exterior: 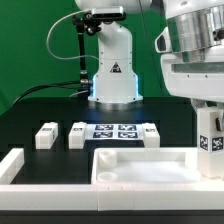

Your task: Assemble desk

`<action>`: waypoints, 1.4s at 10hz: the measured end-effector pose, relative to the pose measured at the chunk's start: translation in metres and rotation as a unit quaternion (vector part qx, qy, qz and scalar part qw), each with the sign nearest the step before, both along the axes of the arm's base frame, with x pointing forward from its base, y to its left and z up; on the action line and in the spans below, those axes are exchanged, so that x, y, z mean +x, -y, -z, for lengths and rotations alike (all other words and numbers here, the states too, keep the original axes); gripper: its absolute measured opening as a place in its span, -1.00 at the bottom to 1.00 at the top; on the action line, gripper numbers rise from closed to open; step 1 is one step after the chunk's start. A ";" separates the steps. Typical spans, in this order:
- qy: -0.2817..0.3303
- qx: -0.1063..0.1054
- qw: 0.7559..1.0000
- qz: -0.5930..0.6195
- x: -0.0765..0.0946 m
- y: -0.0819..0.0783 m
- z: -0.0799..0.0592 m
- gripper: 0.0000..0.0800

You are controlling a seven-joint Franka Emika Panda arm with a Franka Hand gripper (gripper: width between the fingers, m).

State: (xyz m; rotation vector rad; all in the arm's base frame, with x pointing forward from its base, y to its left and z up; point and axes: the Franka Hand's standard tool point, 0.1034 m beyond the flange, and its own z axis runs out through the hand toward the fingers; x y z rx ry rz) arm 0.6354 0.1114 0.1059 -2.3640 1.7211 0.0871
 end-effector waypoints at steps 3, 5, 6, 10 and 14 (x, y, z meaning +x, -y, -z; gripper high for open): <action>0.014 -0.010 0.976 -0.216 -0.002 0.002 -0.001 0.38; 0.022 -0.004 0.942 -0.334 0.001 -0.003 -0.006 0.57; 0.031 -0.006 0.924 -0.381 -0.001 -0.002 -0.004 0.61; 0.075 -0.064 0.769 -0.631 0.008 0.005 -0.009 0.62; 0.078 -0.074 0.739 -0.665 0.011 0.001 -0.007 0.30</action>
Offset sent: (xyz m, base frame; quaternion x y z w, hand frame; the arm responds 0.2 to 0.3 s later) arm 0.0086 0.0175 0.0090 -0.1126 -0.1220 -0.5176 0.8393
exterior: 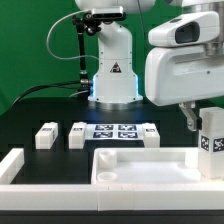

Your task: Assemble desk

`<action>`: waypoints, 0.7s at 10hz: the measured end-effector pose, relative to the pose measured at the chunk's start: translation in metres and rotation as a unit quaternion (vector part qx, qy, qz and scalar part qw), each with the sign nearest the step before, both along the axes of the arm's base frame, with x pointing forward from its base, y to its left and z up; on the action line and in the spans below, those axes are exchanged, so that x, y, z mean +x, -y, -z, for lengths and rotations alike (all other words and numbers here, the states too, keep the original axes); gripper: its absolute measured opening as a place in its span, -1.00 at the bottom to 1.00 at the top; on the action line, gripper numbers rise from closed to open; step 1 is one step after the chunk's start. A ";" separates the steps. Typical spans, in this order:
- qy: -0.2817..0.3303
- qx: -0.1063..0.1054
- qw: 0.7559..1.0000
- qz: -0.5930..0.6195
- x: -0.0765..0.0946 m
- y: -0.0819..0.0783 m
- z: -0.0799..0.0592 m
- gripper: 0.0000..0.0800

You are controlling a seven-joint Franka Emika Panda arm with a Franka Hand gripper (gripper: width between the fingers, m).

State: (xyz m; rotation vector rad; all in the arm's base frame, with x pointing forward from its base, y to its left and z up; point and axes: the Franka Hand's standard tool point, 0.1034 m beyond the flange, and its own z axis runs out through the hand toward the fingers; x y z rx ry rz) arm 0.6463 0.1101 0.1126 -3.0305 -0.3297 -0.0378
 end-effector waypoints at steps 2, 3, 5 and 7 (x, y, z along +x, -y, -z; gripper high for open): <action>-0.006 0.002 0.998 0.061 0.000 0.000 0.000 -0.03; -0.010 0.002 0.995 0.097 0.000 0.001 0.000 -0.28; -0.017 0.003 0.984 0.180 0.000 0.001 0.001 -0.28; -0.029 0.000 0.936 0.350 0.001 0.002 0.001 -0.28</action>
Offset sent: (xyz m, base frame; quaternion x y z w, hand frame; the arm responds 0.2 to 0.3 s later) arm 0.0000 0.0000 0.0000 0.0000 0.0000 0.1938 0.9810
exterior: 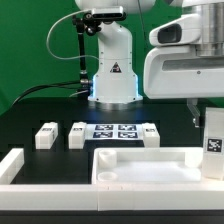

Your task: Assemble desk

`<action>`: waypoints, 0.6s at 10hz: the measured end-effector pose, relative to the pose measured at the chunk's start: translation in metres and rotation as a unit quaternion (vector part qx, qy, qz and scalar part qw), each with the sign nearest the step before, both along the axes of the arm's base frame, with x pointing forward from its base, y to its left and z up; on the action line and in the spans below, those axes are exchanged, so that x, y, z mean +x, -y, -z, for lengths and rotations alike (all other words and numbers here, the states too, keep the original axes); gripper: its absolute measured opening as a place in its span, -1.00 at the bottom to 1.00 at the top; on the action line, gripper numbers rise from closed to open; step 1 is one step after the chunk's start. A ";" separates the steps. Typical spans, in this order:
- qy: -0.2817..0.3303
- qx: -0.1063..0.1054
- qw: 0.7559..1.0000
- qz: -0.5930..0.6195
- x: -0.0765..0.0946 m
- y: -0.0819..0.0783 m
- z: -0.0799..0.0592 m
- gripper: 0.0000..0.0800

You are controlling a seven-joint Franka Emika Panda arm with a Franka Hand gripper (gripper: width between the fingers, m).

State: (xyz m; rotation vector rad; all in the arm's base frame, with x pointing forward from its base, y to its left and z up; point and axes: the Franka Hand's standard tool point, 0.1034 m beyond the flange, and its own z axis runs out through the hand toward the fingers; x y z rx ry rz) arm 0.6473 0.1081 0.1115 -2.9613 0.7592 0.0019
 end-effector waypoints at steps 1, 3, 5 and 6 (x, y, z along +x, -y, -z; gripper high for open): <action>-0.008 0.004 0.996 0.092 0.000 0.001 0.000 -0.28; -0.028 0.022 0.964 0.264 0.000 0.005 0.001 -0.28; -0.039 0.028 0.926 0.374 -0.002 0.001 0.002 -0.27; -0.040 0.027 0.924 0.380 -0.003 -0.001 0.002 -0.27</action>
Offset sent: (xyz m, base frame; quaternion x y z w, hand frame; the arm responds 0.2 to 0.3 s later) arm 0.0185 0.0074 0.0085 0.1012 0.0174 0.4176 0.9028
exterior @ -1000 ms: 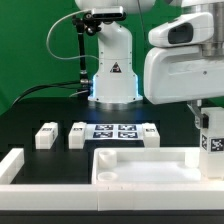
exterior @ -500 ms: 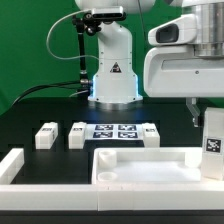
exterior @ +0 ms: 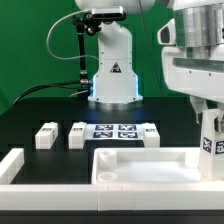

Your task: Assemble desk

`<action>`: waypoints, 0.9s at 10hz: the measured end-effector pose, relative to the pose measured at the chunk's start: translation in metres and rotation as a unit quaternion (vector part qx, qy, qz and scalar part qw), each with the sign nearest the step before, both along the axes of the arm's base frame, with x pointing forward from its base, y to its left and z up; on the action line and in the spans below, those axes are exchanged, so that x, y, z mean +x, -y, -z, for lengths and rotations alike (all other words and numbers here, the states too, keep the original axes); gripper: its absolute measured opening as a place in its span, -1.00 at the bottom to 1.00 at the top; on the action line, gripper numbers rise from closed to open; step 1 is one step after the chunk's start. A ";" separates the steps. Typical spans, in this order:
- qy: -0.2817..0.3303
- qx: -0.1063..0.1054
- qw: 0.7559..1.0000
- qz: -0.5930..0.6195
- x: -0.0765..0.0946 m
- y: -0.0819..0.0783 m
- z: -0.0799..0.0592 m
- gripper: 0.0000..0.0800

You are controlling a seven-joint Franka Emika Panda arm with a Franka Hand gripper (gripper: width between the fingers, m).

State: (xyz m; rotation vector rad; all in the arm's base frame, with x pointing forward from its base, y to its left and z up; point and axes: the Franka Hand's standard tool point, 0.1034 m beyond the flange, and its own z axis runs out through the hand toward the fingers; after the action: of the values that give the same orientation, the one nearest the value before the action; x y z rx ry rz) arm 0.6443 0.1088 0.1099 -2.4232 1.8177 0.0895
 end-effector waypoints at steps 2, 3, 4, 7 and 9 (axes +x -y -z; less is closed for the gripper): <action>0.002 0.000 1.000 -0.021 0.000 -0.001 0.001 -0.27; 0.006 -0.004 0.998 -0.054 0.000 -0.001 0.001 0.17; 0.015 -0.014 0.990 -0.136 -0.001 -0.002 0.000 0.47; 0.041 -0.030 0.933 -0.356 -0.002 -0.015 0.000 0.62; 0.047 -0.031 0.908 -0.415 -0.002 -0.014 0.001 0.62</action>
Offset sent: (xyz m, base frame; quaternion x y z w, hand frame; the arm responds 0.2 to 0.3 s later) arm -0.0096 -0.0071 0.0046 -0.0422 0.0614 -0.3101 0.9478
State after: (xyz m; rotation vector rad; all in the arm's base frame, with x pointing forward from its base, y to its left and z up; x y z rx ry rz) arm 0.6424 0.1225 0.1089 -2.9895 0.6438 -0.0184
